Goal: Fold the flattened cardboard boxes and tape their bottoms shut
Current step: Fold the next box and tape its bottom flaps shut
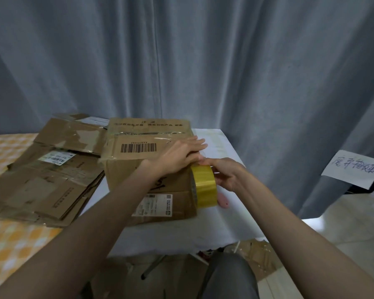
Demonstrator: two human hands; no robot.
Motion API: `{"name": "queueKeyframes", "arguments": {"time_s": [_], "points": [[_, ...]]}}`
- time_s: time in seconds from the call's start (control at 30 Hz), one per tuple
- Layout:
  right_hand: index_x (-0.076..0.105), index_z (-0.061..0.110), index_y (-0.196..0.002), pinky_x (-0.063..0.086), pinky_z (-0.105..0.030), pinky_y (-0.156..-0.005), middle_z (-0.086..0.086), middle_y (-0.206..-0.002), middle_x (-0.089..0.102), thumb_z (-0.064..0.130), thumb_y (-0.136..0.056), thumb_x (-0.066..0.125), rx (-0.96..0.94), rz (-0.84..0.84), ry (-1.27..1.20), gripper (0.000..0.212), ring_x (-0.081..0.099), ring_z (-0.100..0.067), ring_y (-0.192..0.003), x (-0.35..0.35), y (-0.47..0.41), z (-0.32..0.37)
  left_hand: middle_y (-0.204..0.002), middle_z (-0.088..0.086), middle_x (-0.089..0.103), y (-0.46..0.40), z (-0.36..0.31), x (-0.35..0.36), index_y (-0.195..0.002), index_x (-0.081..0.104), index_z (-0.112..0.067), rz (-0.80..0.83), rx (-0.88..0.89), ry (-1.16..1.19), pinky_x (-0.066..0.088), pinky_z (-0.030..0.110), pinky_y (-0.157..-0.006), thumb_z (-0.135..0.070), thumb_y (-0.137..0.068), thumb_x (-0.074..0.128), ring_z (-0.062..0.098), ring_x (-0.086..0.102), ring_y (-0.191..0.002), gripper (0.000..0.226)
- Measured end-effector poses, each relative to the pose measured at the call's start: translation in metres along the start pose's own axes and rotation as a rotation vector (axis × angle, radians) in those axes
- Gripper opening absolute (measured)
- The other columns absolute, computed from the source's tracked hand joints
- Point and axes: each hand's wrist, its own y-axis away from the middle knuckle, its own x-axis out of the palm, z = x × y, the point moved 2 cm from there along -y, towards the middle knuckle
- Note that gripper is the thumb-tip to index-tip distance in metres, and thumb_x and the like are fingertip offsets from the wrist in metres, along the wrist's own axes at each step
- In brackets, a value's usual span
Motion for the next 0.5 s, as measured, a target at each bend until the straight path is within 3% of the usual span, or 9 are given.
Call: {"name": "queueKeyframes", "arguments": {"time_s": [0.07,0.27,0.4,0.5], "points": [[0.066,0.005,-0.105,0.05,-0.023,-0.046,-0.013,-0.087,0.06,0.011,-0.083,0.078,-0.008,-0.017,0.04,0.026,0.058,-0.018,-0.066,-0.001,-0.002,-0.002,-0.154,-0.004,0.042,0.001,0.007,0.008,-0.144,0.051,-0.021,-0.012,0.012,-0.023,0.029,0.044,-0.119,-0.048,-0.099,0.046,0.015,0.032,-0.146,0.053],[0.064,-0.007,-0.119,0.053,-0.03,-0.058,-0.016,-0.09,0.06,0.013,-0.08,0.081,-0.019,-0.066,0.126,0.047,0.059,-0.02,-0.064,0.0,-0.013,0.003,-0.155,-0.004,0.042,0.002,0.009,0.01,-0.145,0.049,-0.022,-0.035,0.042,-0.139,0.033,0.046,-0.115,-0.045,-0.102,0.04,0.016,0.032,-0.146,0.05],[0.067,-0.006,-0.107,0.057,-0.034,-0.069,-0.014,-0.084,0.064,0.014,-0.082,0.08,-0.051,-0.081,0.178,0.035,0.062,-0.02,-0.066,0.0,-0.013,0.006,-0.157,-0.002,0.039,0.004,0.007,0.01,-0.146,0.047,-0.02,0.001,0.043,-0.14,0.03,0.045,-0.117,-0.049,-0.101,0.031,0.017,0.028,-0.148,0.056],[0.067,0.0,-0.1,0.056,-0.031,-0.069,-0.012,-0.08,0.064,0.015,-0.084,0.079,-0.063,-0.084,0.198,0.025,0.061,-0.017,-0.062,0.0,-0.009,0.007,-0.159,-0.003,0.035,0.005,0.007,0.006,-0.148,0.044,-0.021,0.027,0.052,-0.11,0.025,0.044,-0.12,-0.051,-0.1,0.03,0.015,0.024,-0.149,0.059]]}}
